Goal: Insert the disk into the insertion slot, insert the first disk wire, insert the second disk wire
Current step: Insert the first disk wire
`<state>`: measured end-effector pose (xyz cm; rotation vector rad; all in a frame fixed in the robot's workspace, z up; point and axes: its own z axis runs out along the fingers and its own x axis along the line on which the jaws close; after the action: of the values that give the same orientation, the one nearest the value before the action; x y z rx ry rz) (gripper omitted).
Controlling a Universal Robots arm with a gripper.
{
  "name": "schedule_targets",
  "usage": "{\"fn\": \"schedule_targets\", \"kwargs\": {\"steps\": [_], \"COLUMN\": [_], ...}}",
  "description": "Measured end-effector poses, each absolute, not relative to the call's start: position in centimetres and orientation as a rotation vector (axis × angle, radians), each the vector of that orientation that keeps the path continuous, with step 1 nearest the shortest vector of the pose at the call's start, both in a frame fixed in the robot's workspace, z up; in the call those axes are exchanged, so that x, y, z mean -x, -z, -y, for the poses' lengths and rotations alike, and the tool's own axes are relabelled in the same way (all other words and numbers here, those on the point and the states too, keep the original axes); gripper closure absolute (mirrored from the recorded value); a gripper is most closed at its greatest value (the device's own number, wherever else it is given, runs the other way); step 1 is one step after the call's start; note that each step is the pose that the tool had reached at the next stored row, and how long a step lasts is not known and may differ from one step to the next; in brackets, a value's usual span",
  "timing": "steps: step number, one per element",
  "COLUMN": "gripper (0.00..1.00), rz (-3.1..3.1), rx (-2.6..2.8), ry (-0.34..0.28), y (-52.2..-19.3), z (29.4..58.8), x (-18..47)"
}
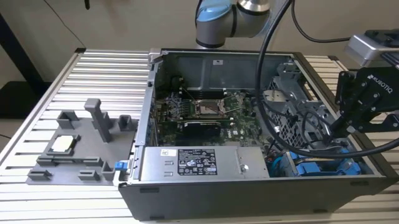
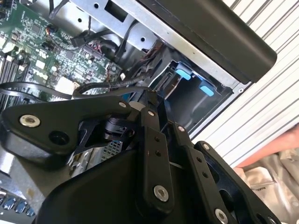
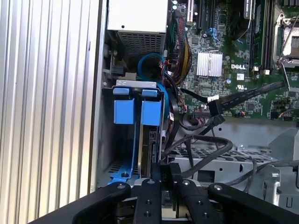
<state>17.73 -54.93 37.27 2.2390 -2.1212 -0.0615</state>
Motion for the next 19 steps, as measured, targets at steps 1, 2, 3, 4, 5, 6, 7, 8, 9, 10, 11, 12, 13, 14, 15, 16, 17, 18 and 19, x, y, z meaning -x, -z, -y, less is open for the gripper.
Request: {"fn": "schedule_targets", "kwargs": {"steps": [1, 2, 3, 4, 5, 6, 7, 8, 9, 10, 11, 12, 13, 14, 15, 16, 17, 18, 19], "gripper": [0.81, 0.81, 0.81, 0.81, 0.81, 0.81, 0.81, 0.81, 0.81, 0.81, 0.81, 0.81, 0.81, 0.81, 0.81, 0.81, 0.81, 0.81, 0.81], "rz": [2.121, 2.121, 2.121, 2.121, 2.121, 2.121, 2.121, 2.121, 2.121, 2.121, 2.121, 2.119, 2.118, 2.116, 2.113, 2.111, 2.110, 2.109, 2.108], "rx": [-2.238, -2.238, -2.238, -2.238, -2.238, -2.238, -2.237, -2.236, -2.236, -2.235, -2.234, -2.233, -2.232, -2.230, -2.227, -2.225, -2.223, -2.222, -2.221], "ry": [0.062, 0.062, 0.063, 0.063, 0.064, 0.065, 0.066, 0.067, 0.069, 0.070, 0.072, 0.075, 0.078, 0.082, 0.087, 0.092, 0.095, 0.098, 0.100], "y": [-37.2, -37.2, -37.1, -37.0, -36.9, -36.8, -36.6, -36.5, -36.4, -36.3, -36.2, -36.1, -36.0, -35.9, -35.8, -35.7, -35.7, -35.6, -35.5], "z": [54.9, 54.9, 54.9, 54.9, 54.9, 54.9, 54.9, 54.9, 54.9, 54.9, 54.9, 54.9, 54.9, 54.9, 54.9, 55.0, 55.0, 55.0, 55.1], "x": [-17.7, -17.7, -17.7, -17.8, -17.8, -17.8, -17.8, -17.8, -17.8, -17.8, -17.8, -17.8, -17.8, -17.8, -17.9, -17.9, -18.0, -18.1, -18.2]}}
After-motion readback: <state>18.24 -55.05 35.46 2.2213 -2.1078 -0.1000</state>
